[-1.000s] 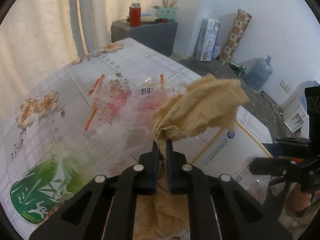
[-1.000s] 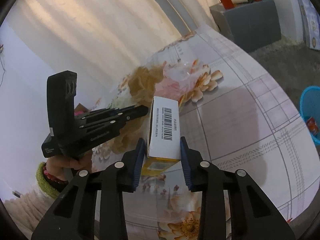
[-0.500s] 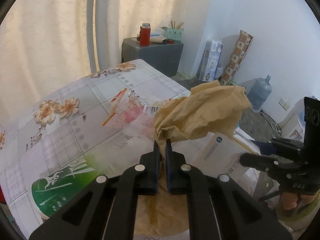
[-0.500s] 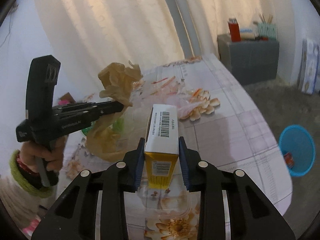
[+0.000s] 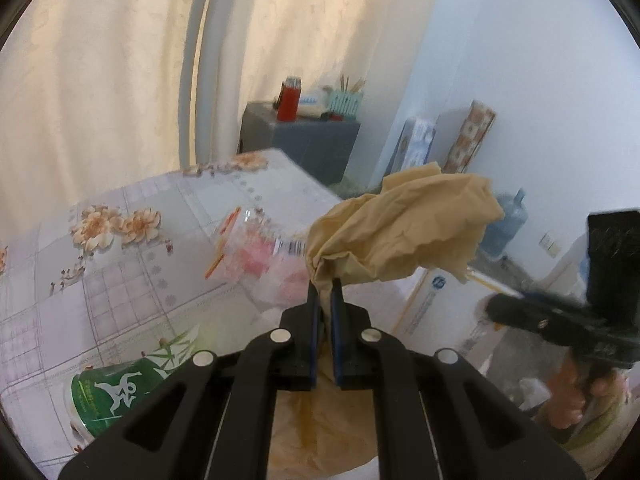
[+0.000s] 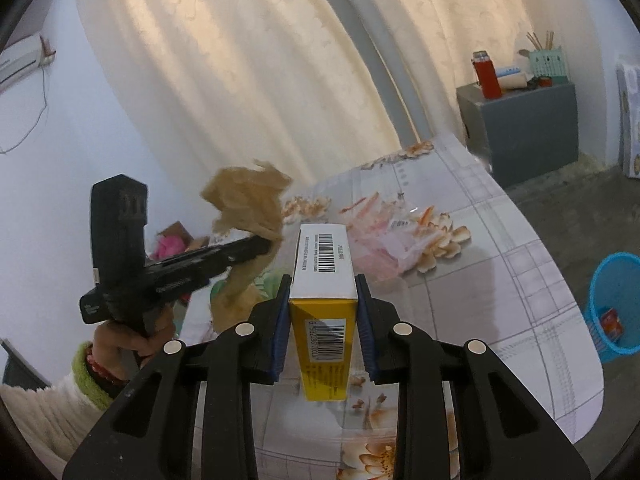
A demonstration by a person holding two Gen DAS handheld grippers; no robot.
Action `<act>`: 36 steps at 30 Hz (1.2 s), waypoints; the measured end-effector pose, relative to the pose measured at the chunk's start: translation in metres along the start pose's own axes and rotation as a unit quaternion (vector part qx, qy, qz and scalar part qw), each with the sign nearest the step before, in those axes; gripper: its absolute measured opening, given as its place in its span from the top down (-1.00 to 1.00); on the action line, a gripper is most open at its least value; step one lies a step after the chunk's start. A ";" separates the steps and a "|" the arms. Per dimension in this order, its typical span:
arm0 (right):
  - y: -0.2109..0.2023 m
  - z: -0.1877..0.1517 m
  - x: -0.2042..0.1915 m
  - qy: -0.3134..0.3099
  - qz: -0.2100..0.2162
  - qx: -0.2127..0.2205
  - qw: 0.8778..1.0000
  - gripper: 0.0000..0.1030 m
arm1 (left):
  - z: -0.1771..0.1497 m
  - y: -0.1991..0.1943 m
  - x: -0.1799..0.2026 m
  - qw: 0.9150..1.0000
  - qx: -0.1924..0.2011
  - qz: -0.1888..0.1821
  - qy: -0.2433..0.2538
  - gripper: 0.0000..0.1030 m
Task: Collect trash
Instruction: 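Carry the paper bag and yellow box to the wastebasket and release both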
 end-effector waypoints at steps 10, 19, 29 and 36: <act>-0.027 0.003 0.002 0.012 0.015 0.025 1.000 0.46 | 0.036 -0.031 0.014 0.997 0.059 -0.033 -0.033 0.91; -0.069 0.010 0.036 0.039 0.007 0.065 0.997 0.46 | 0.080 -0.018 0.079 0.996 0.069 -0.059 0.015 0.91; -0.148 0.018 0.135 0.110 -0.062 0.137 0.983 0.46 | 0.131 0.050 0.191 0.989 0.051 -0.124 0.064 0.91; -0.200 0.016 0.230 0.160 -0.151 0.183 0.958 0.46 | 0.153 0.142 0.290 0.982 0.015 -0.160 0.104 0.91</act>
Point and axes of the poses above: each gripper's, at about its wrist camera, not at the fingertips, and y roughly the way its jaws point, x to its right, z to its top, the point moved 7 cm from there along y, roughly the way its jaws point, and after that the axes turned 12 degrees about y, right-handed, at the moved point
